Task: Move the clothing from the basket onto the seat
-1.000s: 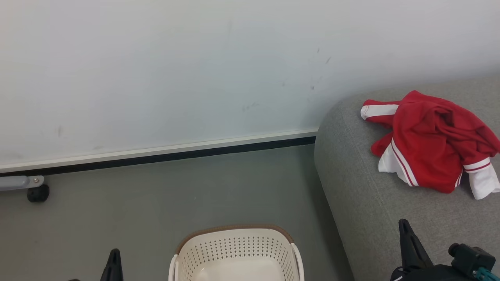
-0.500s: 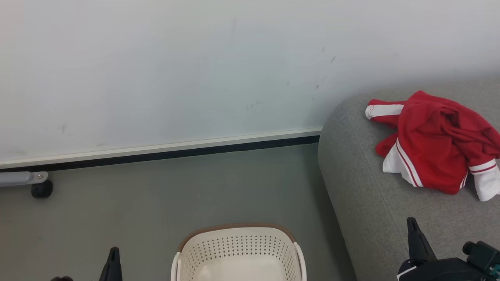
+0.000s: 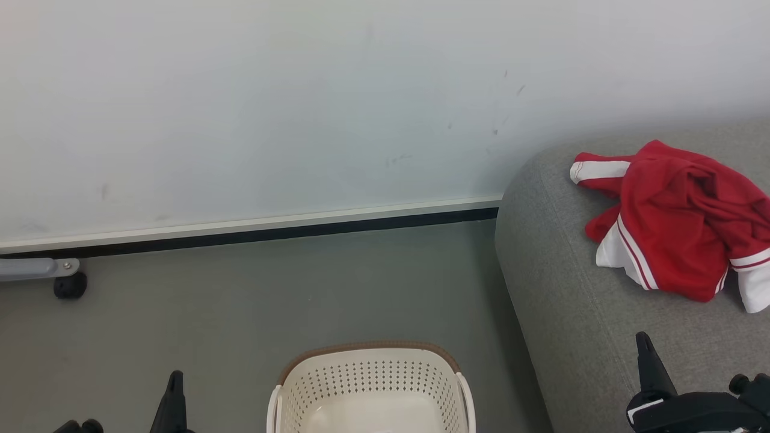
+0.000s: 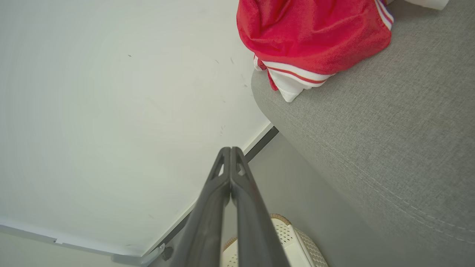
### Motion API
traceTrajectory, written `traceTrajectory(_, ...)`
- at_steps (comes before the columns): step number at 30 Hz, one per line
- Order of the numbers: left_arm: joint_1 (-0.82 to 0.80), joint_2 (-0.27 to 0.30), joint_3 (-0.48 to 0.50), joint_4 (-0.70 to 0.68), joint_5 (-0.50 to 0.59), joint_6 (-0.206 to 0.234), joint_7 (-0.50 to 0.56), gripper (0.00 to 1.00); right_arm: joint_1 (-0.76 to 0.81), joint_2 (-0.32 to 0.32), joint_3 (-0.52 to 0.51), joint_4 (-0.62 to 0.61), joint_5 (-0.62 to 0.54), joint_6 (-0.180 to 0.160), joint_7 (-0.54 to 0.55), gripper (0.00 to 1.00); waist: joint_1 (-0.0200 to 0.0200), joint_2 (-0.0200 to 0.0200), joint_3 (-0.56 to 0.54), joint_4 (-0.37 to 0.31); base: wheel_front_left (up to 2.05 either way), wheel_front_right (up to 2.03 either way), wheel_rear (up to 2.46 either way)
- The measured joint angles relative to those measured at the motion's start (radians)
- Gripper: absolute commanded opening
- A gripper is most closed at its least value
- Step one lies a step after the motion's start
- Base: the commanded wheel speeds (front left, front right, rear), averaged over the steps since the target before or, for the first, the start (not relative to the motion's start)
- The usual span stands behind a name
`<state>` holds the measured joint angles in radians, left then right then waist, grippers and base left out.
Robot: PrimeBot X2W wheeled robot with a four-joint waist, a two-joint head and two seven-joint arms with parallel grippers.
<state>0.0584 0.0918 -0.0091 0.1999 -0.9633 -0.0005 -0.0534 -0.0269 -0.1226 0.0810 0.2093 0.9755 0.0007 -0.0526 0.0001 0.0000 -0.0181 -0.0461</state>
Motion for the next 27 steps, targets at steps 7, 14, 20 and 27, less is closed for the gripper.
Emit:
traceTrajectory(7,-0.018,-0.005,0.013,0.011,-0.096,-0.019,0.025,0.0,-0.005,0.011,-0.03,0.012,0.09,0.014,0.025,0.0,0.0,0.0,0.003,0.006,0.0,0.0,0.0)
traceTrajectory(14,-0.038,-0.013,0.028,0.021,-0.175,-0.036,0.047,0.0,-0.012,0.024,-0.059,0.021,0.176,0.03,0.044,0.0,0.0,0.0,0.005,0.013,0.0,0.0,0.0)
traceTrajectory(20,-0.052,-0.019,0.04,0.03,-0.251,-0.045,0.067,0.0,-0.024,0.03,-0.085,0.027,0.249,0.045,0.066,0.0,0.0,0.0,0.008,0.018,0.0,0.0,0.0)
traceTrajectory(27,-0.071,-0.026,0.055,0.043,-0.346,-0.063,0.089,0.0,-0.027,0.042,-0.115,0.038,0.335,0.062,0.088,0.0,0.0,0.0,0.01,0.025,0.0,0.0,0.0)
